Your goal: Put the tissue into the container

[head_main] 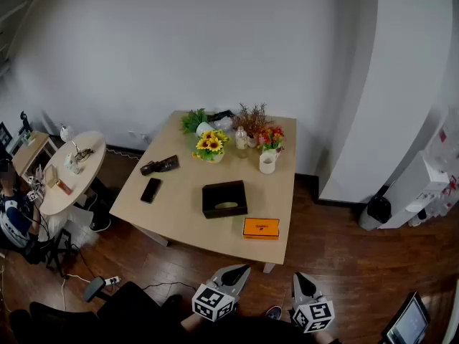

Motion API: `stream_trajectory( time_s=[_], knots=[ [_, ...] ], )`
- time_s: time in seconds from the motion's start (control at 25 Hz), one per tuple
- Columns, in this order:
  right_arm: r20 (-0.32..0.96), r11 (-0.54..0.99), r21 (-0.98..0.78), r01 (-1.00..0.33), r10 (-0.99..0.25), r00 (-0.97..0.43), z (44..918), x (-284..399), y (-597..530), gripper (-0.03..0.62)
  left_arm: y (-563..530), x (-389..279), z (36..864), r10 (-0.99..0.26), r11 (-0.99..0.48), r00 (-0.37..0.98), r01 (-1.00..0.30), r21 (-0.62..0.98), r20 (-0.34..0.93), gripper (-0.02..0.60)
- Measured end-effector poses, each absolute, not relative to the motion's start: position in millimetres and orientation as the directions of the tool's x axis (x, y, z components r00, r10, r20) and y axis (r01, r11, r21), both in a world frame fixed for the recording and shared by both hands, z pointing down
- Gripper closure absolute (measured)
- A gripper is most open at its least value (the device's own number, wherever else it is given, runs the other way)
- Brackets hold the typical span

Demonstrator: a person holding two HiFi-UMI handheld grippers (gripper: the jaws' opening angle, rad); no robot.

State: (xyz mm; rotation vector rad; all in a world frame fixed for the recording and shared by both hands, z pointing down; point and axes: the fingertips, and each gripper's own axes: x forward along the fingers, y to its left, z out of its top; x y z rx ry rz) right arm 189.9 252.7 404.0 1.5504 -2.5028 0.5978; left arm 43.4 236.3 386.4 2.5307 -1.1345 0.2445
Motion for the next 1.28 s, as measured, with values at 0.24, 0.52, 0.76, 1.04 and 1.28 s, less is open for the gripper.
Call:
stream_trajectory(
  time_s=[0.24,0.52,0.76,1.04,1.28],
  knots=[
    [0.232,0.463,-0.195,-0.864,-0.835,-0.5,386,204,204,0.594,186,66,359,-0.722,-0.633,0.658,-0.753,0.182,0.211,0.494],
    [0.205,0.531,-0.178,-0.828,-0.803,-0.559,377,206,180,0.594,180,91,348,-0.748,-0.618,0.629,-0.776,0.123,0.213,0.494],
    [0.154,0.589,-0.185,-0.786,-0.773,-0.615,373,191,164,0.594,172,92,349,-0.776,-0.582,0.582,-0.809,0.08,0.242,0.494],
    [0.181,0.574,-0.188,-0.797,-0.777,-0.602,380,179,130,0.559,152,68,356,-0.76,-0.577,0.614,-0.788,0.215,0.211,0.363],
    [0.302,0.55,-0.192,-0.813,-0.755,-0.582,419,163,90,0.416,112,40,412,-0.664,-0.592,0.683,-0.729,0.344,0.306,0.314]
  ],
)
